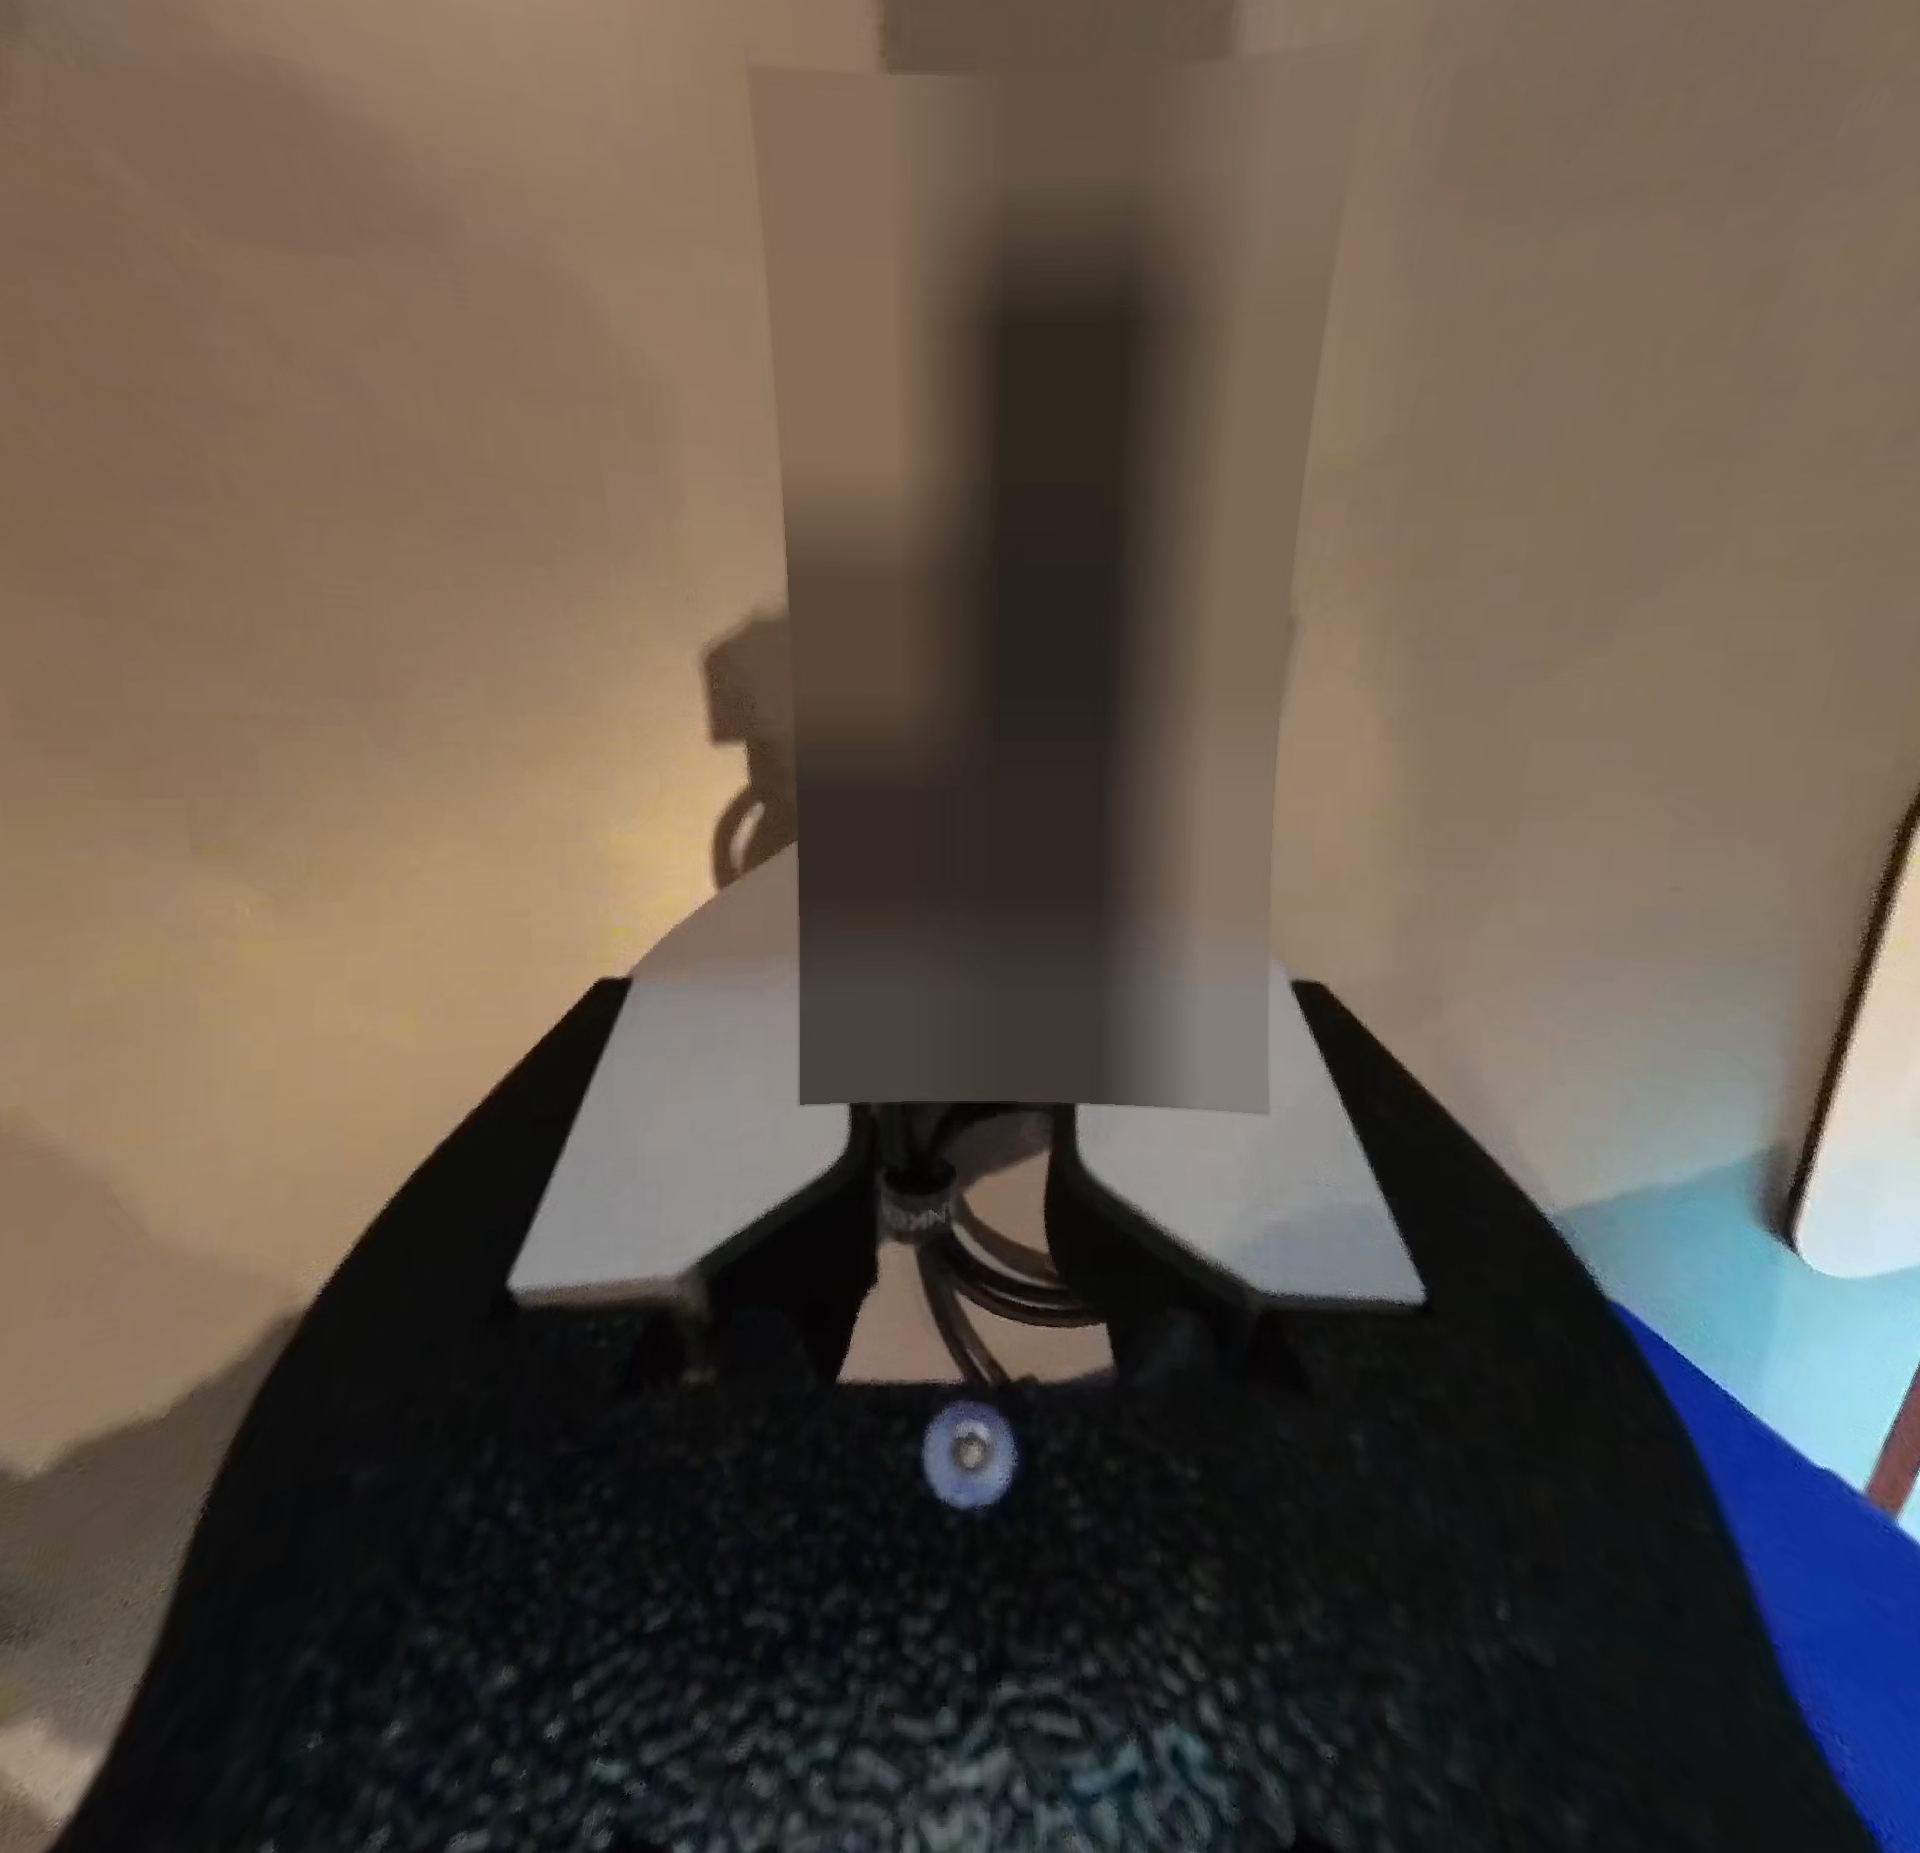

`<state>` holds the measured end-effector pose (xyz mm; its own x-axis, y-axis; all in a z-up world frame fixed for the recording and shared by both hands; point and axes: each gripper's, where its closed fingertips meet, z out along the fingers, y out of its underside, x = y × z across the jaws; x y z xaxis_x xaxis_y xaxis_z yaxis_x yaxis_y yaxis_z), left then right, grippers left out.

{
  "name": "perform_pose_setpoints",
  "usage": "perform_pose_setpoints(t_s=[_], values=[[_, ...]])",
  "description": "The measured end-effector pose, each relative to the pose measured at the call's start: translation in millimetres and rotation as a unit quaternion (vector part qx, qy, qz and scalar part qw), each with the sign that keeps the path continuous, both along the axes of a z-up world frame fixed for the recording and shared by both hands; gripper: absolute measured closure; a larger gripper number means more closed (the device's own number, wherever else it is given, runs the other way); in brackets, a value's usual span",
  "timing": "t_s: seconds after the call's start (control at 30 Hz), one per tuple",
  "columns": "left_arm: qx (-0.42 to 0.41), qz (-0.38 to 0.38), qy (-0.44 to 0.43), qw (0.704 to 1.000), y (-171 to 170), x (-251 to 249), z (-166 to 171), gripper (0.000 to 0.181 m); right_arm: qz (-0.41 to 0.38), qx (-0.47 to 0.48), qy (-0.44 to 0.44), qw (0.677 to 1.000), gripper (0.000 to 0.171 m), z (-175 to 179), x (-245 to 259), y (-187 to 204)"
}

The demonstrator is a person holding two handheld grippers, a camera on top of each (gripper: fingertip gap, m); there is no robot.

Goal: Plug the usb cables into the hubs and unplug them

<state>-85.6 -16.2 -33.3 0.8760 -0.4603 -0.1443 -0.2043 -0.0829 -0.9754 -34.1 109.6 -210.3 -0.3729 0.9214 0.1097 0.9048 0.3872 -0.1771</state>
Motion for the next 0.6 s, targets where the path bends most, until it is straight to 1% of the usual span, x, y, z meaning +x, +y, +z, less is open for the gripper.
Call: perform_pose_setpoints(t_s=[0.1, 0.17, 0.23, 0.37, 0.47, 0.6], values=[[-0.019, -0.001, -0.048, 0.999, 1.3, -6.3, -1.3, 0.175, -0.012, 0.004, 0.082, 0.997, 0.136, 17.0, -6.2, -3.9], [-0.021, -0.017, -0.085, 0.996, -0.4, -6.5, 1.6, 0.175, -0.023, 0.005, 0.145, 0.989, 0.137, 34.2, -10.2, -6.4], [-0.015, -0.038, -0.117, 0.992, -3.4, -4.4, 7.3, 0.175, -0.032, 0.012, 0.211, 0.977, 0.137, 55.9, -13.1, -9.0], [-0.016, -0.062, -0.137, 0.988, -7.3, -0.4, 11.2, 0.175, -0.028, 0.028, 0.333, 0.942, 0.137, 107.2, -14.4, -21.3], [-0.036, -0.061, -0.153, 0.986, -6.1, 1.1, 8.9, 0.175, -0.02, 0.05, 0.392, 0.919, 0.137, 140.5, -11.8, -29.5], [-0.064, -0.059, -0.16, 0.983, -3.2, 6.6, 3.2, 0.175, -0.012, 0.061, 0.436, 0.898, 0.137, 173.7, -8.0, -37.9]])
